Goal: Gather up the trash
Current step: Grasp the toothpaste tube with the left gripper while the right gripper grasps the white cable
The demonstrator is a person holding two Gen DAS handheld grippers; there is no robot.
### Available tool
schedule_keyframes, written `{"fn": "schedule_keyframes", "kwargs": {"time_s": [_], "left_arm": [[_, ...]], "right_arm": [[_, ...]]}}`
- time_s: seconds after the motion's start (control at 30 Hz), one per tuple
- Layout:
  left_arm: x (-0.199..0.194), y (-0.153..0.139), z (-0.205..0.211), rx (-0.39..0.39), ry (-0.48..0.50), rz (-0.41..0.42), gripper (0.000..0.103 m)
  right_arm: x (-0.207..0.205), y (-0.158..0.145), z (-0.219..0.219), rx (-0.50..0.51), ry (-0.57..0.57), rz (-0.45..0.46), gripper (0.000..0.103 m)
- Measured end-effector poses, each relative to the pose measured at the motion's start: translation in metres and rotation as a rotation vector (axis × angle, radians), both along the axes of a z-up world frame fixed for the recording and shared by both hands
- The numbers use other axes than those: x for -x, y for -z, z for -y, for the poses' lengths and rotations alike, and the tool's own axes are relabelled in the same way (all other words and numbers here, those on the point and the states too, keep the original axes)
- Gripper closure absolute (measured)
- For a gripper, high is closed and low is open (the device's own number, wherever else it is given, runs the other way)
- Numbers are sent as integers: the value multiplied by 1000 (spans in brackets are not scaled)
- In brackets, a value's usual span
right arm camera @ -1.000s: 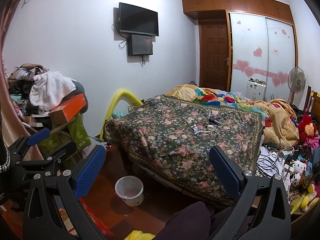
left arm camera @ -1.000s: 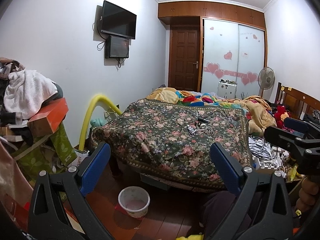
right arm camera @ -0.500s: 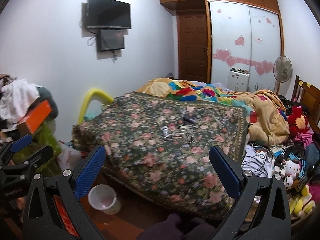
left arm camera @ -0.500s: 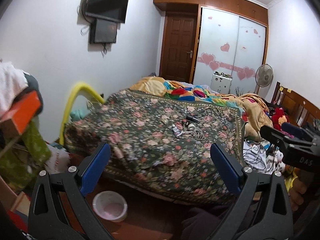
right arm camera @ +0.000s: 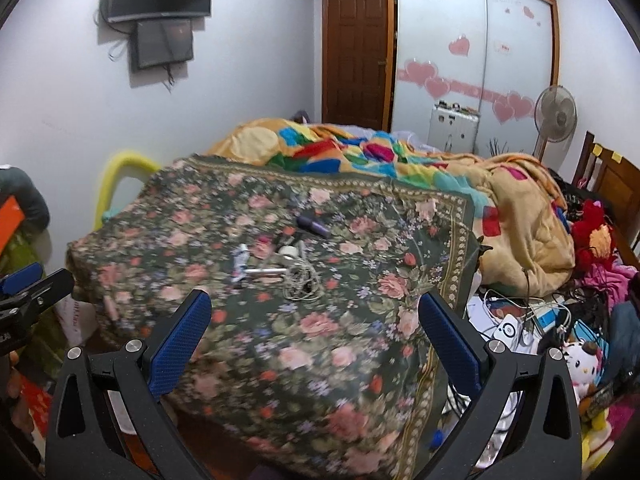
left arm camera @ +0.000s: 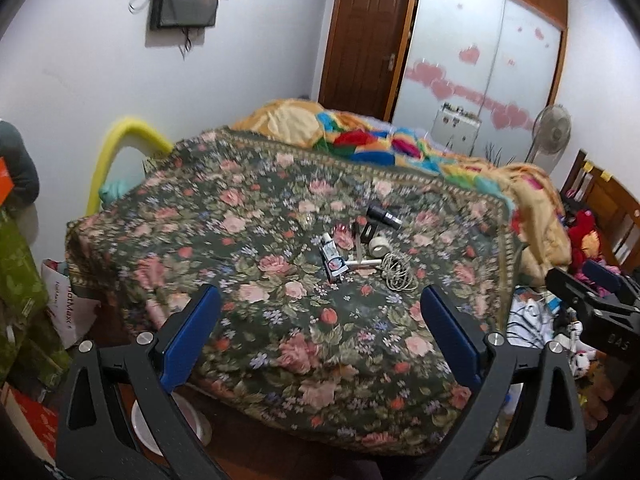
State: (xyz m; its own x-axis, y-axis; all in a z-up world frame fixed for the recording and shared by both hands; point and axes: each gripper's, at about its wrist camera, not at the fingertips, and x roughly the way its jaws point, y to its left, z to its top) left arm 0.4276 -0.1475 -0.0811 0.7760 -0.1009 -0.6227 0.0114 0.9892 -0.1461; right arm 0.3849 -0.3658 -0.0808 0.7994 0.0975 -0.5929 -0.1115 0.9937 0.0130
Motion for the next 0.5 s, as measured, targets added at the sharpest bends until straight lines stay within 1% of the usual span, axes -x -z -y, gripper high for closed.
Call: {"fn": "schedule_keyframes", "kwargs": {"time_s": [0.1,0.2,0.33,0.43,0.47,0.5], "left_arm": [[-38,23,11,-1,4,-55,3],[-67,43,19,-3,14,-103,3],[-103,67,27,-29,29,-152,3],[-131,91,25,-6,41,-200,3],[-140,99,24,1,44,-211,3],[-146,104,25,3,44,-214,8]], "right_arm": [[-29,17,9,-9,-9,-40,0],[-55,34,12,-36,-24,-94,0],[-90,56,15,-82,-41,-153,0],[-116,75,14,-109,-55,-196,0],[-125,82,12,-118,-59,-206,0],[-132,86,12,-126,-63,-214,2]]}}
